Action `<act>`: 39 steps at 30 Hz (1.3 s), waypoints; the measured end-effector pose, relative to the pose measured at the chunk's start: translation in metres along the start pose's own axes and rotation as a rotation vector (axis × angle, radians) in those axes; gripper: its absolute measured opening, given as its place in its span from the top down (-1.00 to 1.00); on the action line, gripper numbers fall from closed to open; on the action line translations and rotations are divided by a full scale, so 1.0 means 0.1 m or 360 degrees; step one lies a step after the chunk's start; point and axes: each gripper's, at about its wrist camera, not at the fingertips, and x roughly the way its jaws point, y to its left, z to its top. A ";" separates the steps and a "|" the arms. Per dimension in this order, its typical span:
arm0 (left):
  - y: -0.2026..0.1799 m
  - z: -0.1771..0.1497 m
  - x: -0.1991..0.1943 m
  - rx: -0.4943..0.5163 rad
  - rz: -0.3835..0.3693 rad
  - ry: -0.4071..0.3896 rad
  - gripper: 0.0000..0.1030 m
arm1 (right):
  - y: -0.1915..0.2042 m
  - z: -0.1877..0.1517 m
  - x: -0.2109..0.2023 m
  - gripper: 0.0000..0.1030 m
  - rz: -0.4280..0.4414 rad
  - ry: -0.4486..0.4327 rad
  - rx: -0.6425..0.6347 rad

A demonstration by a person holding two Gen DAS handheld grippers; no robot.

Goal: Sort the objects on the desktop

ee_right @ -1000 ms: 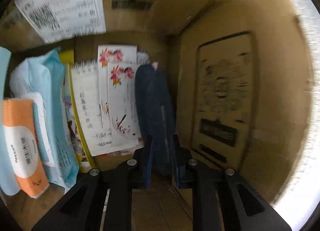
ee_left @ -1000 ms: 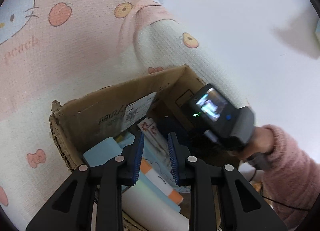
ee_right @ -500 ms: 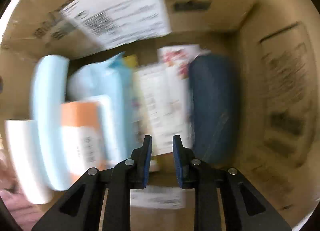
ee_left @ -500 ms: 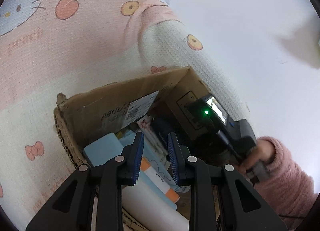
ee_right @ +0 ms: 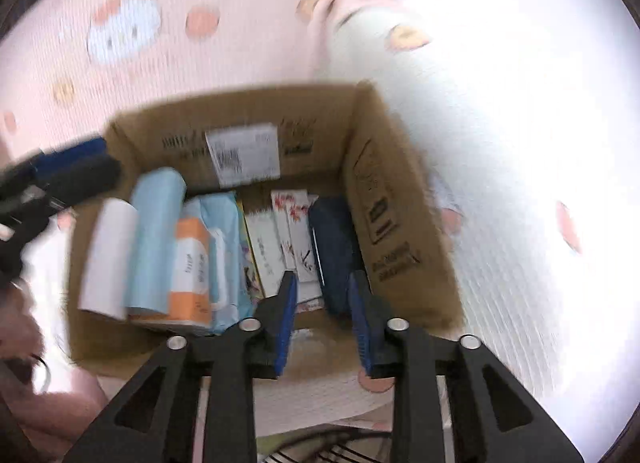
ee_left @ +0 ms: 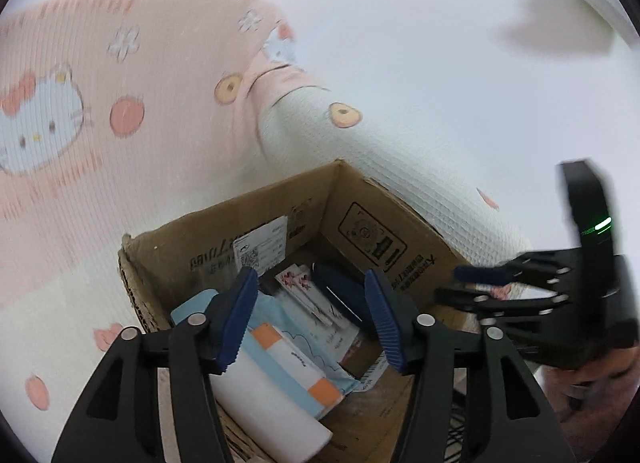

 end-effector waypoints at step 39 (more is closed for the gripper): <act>-0.46 -0.27 0.00 0.0277 0.0153 0.0129 -0.25 | 0.11 -0.23 0.11 -0.27 0.0034 -0.0041 0.0261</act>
